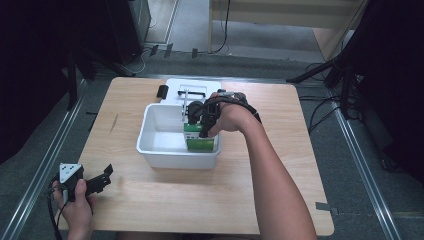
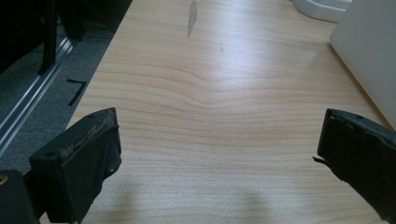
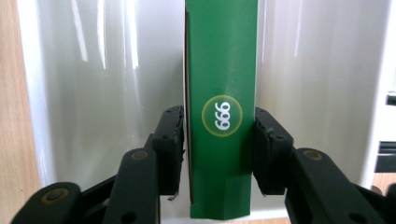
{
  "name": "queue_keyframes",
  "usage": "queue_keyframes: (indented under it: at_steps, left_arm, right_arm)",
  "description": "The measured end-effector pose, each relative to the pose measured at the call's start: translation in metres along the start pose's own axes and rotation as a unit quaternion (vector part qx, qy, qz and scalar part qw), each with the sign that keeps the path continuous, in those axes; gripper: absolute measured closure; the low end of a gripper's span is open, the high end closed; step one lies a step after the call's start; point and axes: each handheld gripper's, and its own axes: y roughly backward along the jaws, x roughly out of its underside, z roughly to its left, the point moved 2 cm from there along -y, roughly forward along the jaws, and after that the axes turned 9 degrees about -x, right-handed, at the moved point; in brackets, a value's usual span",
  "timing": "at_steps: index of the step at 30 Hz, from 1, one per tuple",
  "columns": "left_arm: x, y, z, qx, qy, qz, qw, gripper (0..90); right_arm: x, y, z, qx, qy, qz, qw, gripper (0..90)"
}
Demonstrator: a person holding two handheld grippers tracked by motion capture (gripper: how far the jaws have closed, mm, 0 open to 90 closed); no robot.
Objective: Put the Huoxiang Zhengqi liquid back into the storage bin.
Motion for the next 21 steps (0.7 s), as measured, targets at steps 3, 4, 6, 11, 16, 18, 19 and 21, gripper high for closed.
queue_keyframes:
  at_steps: [3,4,6,11,16,18,19,21]
  left_arm:
    - [0.000,0.000,0.000,-0.001,0.000,-0.001,1.0000,0.0]
    - [0.000,0.000,0.000,-0.001,0.000,-0.001,1.0000,0.0]
    - [0.000,0.000,0.000,-0.001,-0.001,-0.001,1.0000,0.0]
    - [0.000,0.000,0.000,-0.001,0.000,-0.001,1.0000,0.0]
    - [0.000,0.000,0.000,-0.001,-0.001,-0.001,1.0000,0.0]
    - [0.000,0.000,0.000,-0.001,0.000,0.000,1.0000,0.0]
    - [0.000,0.000,0.000,0.000,0.000,0.000,1.0000,0.0]
    - [0.000,0.000,0.000,-0.001,0.000,-0.001,1.0000,0.0]
  right_arm:
    - [0.001,0.005,0.001,0.000,-0.006,-0.009,0.9999,56.1]
    - [0.001,0.007,0.001,0.000,-0.008,-0.013,0.9999,54.9]
    - [0.002,0.009,0.001,0.001,-0.010,-0.016,0.9998,54.1]
    - [0.006,0.019,0.000,0.011,-0.026,-0.040,0.9988,47.7]
    - [0.008,0.032,-0.001,0.021,-0.055,-0.076,0.9954,41.0]
    - [0.011,0.036,-0.002,0.026,-0.067,-0.082,0.9941,39.8]
    - [0.013,0.038,-0.003,0.030,-0.073,-0.085,0.9932,38.8]
    - [0.015,0.041,-0.004,0.033,-0.084,-0.091,0.9917,38.0]
